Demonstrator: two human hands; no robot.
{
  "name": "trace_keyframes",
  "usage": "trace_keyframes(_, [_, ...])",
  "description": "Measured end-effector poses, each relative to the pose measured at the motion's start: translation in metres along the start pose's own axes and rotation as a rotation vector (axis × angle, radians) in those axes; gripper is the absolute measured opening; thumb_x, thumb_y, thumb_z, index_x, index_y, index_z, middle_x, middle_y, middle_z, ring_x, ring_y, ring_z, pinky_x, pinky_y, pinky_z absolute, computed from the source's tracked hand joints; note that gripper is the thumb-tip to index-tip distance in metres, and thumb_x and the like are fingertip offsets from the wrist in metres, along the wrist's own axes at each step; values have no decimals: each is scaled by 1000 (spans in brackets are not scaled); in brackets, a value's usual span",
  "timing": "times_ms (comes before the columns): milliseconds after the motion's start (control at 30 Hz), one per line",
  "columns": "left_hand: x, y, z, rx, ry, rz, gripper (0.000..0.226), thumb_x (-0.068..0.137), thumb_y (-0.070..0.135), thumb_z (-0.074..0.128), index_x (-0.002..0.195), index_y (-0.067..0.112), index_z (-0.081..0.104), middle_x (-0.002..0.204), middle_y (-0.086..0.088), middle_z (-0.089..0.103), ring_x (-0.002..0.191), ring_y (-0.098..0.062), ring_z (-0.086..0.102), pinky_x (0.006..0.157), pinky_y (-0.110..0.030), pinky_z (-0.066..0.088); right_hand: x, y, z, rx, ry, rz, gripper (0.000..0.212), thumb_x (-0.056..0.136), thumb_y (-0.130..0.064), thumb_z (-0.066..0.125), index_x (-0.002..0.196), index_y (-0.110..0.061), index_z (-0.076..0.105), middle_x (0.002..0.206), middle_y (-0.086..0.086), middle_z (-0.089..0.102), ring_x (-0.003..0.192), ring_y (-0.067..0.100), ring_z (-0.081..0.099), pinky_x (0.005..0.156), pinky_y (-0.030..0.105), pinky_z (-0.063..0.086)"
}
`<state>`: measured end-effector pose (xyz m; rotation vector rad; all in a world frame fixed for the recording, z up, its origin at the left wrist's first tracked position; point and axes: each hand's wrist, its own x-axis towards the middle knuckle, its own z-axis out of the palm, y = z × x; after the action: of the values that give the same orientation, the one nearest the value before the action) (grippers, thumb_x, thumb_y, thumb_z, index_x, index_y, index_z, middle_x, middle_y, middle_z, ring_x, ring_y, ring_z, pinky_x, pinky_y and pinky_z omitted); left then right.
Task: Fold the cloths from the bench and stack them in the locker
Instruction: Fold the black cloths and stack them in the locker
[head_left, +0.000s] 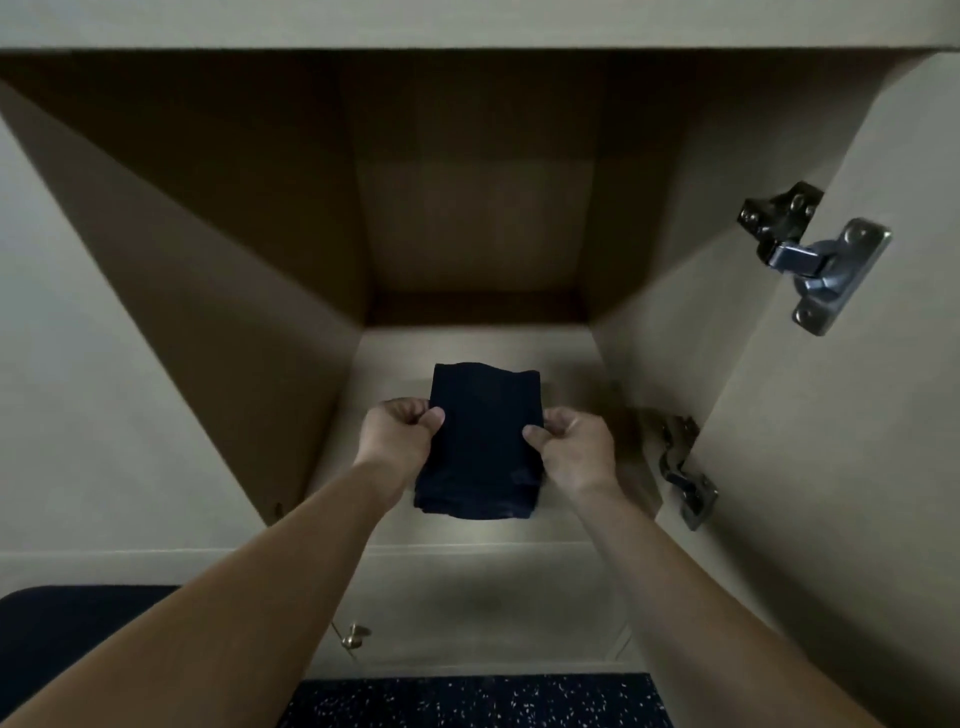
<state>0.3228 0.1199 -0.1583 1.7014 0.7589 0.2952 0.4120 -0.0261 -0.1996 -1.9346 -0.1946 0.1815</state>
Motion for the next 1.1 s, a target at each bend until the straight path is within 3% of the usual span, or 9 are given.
trace_keyframes(133, [14, -18, 5, 23, -14, -16, 21, 99, 17, 57, 84, 15, 71, 85, -2, 73, 80, -16, 68, 60, -20, 50, 9, 17, 9, -8, -4, 20, 5, 89, -11, 66, 93, -13, 69, 90, -2, 70, 90, 17, 66, 89, 34, 53])
trace_keyframes(300, [21, -34, 8, 39, -2, -27, 21, 99, 17, 56, 83, 18, 70, 88, -2, 73, 81, -17, 68, 64, -21, 51, 12, 30, 22, -7, -9, 38, 21, 88, -11, 66, 109, -9, 69, 99, 4, 72, 94, 22, 67, 90, 36, 54])
trace_keyframes(400, [26, -37, 7, 59, 0, 5, 16, 99, 16, 56, 92, 14, 71, 94, 1, 72, 87, -19, 67, 69, -24, 51, 9, 26, 19, -131, 33, -13, 24, 88, -17, 67, 111, -12, 65, 102, 1, 68, 95, 21, 64, 83, 29, 50])
trace_keyframes(500, [26, -36, 5, 310, 74, 211, 26, 98, 13, 54, 122, 6, 60, 108, 3, 62, 103, -19, 57, 88, -27, 43, 2, 14, 12, -446, 121, -295, 39, 91, -22, 62, 130, -16, 56, 124, 1, 52, 112, 19, 53, 95, 30, 45])
trace_keyframes(600, [28, -36, 5, 716, 39, 571, 43, 100, 16, 49, 142, 9, 47, 144, -6, 49, 135, -22, 40, 111, -26, 26, 5, 6, 16, -666, -37, -508, 49, 97, -23, 52, 144, -11, 43, 151, 6, 38, 140, 23, 32, 115, 35, 29])
trace_keyframes(700, [31, -44, 8, 1049, -187, 587, 51, 106, 23, 31, 155, 12, 20, 163, -2, 15, 150, -13, 8, 119, -22, 2, 7, 14, 22, -794, -289, -349, 58, 105, -36, 30, 154, -12, 14, 163, 4, 5, 150, 16, 0, 121, 32, 8])
trace_keyframes(767, [33, -51, 7, 1143, -259, 556, 52, 107, 24, 24, 156, 13, 9, 164, -1, 1, 150, -11, -4, 116, -20, -7, 6, 24, 25, -795, -350, -269, 60, 105, -41, 21, 155, -13, 3, 163, 2, -6, 149, 14, -8, 121, 30, 0])
trace_keyframes(967, [39, -70, 3, 997, -319, 586, 54, 107, 25, 23, 155, 13, 1, 163, 0, -8, 143, -2, -15, 113, -14, -13, 5, 44, 32, -723, -320, -261, 62, 104, -46, 15, 154, -17, -6, 162, -3, -13, 147, 10, -15, 120, 26, -6])
trace_keyframes(1100, [38, -66, 4, 1039, -311, 563, 55, 107, 29, 23, 156, 13, 3, 164, -2, -6, 149, -10, -10, 117, -18, -8, 6, 41, 32, -737, -341, -255, 61, 104, -45, 16, 154, -15, -3, 162, 0, -10, 148, 12, -12, 118, 25, -7])
